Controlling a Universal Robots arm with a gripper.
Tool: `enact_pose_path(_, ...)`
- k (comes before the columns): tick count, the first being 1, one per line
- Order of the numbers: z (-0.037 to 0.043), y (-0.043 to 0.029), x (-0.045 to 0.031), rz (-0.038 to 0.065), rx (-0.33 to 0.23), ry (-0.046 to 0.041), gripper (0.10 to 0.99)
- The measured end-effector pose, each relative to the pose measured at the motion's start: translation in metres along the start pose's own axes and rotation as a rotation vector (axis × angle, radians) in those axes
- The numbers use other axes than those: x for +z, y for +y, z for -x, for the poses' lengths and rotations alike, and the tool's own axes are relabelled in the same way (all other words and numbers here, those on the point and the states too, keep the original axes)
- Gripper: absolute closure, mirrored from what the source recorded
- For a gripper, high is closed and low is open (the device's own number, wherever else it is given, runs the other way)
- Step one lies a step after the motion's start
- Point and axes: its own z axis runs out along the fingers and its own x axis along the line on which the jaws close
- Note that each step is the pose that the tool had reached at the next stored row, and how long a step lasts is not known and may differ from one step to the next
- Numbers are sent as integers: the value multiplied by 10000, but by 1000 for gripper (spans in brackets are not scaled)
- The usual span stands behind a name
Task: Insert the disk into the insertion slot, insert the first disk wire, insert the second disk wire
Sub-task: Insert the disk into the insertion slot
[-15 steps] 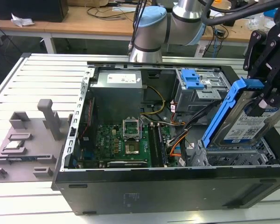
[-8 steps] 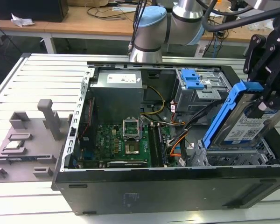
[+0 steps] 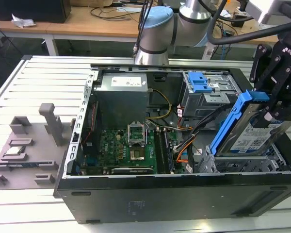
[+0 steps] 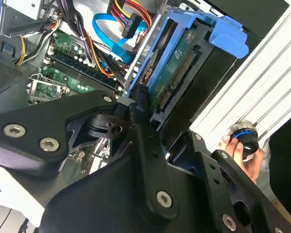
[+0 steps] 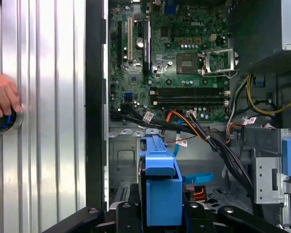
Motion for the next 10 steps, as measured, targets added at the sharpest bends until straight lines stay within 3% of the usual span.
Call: enact_pose_path(10, 0, -7, 186, 0, 0, -1, 722)
